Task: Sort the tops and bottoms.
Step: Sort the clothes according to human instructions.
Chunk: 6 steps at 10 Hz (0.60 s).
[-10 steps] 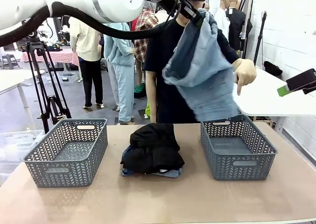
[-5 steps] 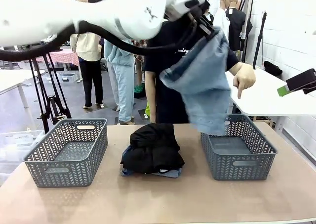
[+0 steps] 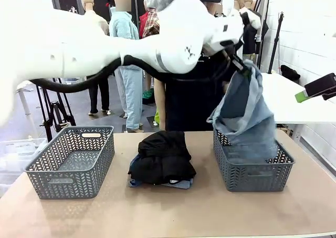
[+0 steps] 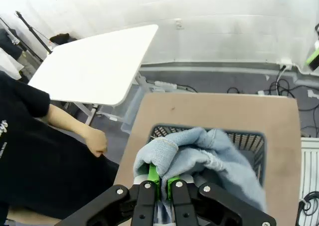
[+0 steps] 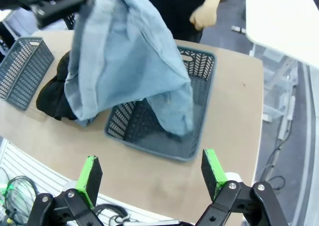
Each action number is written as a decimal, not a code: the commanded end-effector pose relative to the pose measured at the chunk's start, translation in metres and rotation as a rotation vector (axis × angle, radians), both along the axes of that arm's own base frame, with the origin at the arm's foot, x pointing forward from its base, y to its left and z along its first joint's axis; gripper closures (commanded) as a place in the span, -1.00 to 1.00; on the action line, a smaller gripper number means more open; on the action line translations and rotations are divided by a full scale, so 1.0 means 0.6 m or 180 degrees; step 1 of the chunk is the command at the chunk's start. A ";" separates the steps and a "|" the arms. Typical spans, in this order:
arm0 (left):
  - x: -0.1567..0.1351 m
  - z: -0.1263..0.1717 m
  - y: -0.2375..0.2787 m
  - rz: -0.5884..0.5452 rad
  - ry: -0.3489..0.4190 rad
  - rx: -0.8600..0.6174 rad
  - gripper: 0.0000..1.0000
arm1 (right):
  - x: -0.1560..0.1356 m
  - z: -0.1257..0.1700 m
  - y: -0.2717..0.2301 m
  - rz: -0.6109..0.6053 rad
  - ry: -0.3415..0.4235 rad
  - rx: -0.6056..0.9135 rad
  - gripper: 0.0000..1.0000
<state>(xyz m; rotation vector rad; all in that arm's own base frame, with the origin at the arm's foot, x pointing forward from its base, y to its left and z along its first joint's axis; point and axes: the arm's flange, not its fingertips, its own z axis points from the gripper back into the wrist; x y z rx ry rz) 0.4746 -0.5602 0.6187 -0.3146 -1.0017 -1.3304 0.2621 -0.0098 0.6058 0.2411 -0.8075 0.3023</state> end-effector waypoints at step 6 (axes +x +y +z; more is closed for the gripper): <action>0.044 -0.140 -0.099 0.0044 0.0268 -0.0029 1.00 | 0.002 -0.002 -0.002 0.0059 -0.0001 0.0014 -1.00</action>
